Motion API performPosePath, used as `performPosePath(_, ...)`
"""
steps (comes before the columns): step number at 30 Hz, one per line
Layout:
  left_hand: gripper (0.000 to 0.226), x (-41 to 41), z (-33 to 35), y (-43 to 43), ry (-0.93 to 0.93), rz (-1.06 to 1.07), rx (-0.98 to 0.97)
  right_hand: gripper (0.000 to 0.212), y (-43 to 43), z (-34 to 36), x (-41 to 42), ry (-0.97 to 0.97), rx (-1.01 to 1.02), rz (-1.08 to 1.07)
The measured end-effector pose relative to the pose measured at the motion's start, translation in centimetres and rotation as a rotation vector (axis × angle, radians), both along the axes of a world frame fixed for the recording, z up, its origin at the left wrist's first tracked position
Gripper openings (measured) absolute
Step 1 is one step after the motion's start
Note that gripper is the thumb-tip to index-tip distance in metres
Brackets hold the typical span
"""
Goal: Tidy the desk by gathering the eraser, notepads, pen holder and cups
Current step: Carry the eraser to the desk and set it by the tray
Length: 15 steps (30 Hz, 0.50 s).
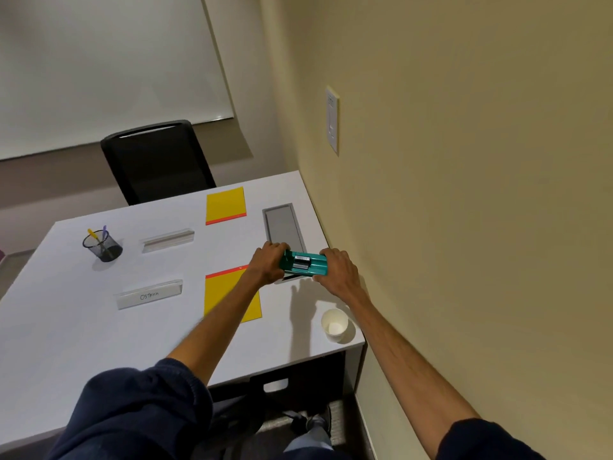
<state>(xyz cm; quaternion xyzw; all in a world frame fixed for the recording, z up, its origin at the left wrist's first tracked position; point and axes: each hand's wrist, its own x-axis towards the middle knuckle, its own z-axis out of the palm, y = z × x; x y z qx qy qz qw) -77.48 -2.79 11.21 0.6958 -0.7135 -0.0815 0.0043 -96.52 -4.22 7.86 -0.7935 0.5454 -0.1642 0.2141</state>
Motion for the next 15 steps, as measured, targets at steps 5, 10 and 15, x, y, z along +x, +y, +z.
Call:
performPosePath(5, 0.044, 0.8, -0.2, -1.0, 0.032, -0.011, 0.013, 0.058, -1.1, -1.2, 0.9, 0.026, 0.027, 0.005)
performPosePath(10, 0.041, 2.5, -1.9, -2.3, 0.049, -0.015, 0.066, 0.059, -2.0, -2.7, 2.6, 0.134, 0.052, 0.036)
performPosePath(15, 0.044, 4.0, -4.2, -4.9, 0.114, -0.008, 0.108, 0.055, -4.6, -4.0, 3.9, 0.262, 0.046, 0.078)
